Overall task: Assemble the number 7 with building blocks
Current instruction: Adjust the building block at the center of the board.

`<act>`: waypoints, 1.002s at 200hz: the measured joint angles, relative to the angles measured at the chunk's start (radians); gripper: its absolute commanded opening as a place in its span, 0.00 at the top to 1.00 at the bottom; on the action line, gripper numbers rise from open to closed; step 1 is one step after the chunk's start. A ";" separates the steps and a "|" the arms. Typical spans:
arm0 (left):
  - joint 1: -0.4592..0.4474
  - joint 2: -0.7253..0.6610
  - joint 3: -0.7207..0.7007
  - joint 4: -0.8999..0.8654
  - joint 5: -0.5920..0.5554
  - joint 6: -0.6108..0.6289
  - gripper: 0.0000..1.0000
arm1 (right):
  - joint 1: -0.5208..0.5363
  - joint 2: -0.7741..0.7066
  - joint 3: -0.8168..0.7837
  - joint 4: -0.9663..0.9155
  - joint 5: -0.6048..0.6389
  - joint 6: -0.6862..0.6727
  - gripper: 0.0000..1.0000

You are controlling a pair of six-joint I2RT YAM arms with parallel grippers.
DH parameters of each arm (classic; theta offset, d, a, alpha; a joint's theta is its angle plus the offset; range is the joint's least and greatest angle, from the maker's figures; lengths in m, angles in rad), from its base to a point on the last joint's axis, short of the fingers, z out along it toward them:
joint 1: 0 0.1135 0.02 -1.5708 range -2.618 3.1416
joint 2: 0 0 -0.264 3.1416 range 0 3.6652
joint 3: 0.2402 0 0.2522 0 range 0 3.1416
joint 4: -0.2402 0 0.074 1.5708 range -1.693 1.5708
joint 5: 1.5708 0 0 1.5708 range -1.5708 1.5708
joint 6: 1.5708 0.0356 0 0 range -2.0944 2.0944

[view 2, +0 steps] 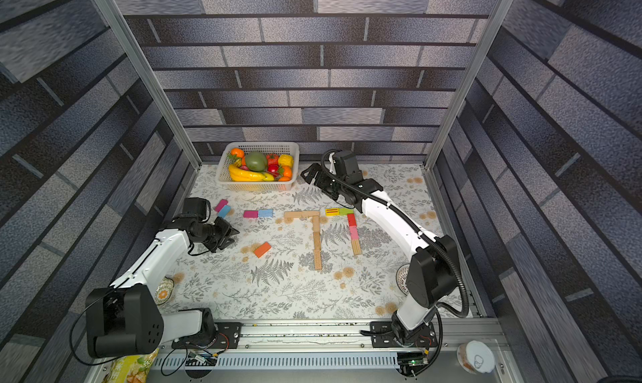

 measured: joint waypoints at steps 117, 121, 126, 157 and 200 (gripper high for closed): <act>-0.082 0.393 0.002 0.471 -0.087 -0.305 1.00 | -0.140 -0.129 -0.124 -0.050 -0.064 -0.063 0.00; -0.084 0.399 0.006 0.482 -0.088 -0.309 1.00 | -0.145 -0.129 -0.124 -0.051 -0.068 -0.066 0.00; -0.086 0.407 0.011 0.493 -0.091 -0.314 1.00 | -0.150 -0.129 -0.124 -0.052 -0.072 -0.067 0.00; -0.097 0.444 0.032 0.551 -0.103 -0.339 1.00 | -0.180 -0.130 -0.127 -0.063 -0.094 -0.075 0.00; -0.099 0.480 0.062 0.584 -0.106 -0.356 1.00 | -0.201 -0.129 -0.130 -0.070 -0.121 -0.079 0.00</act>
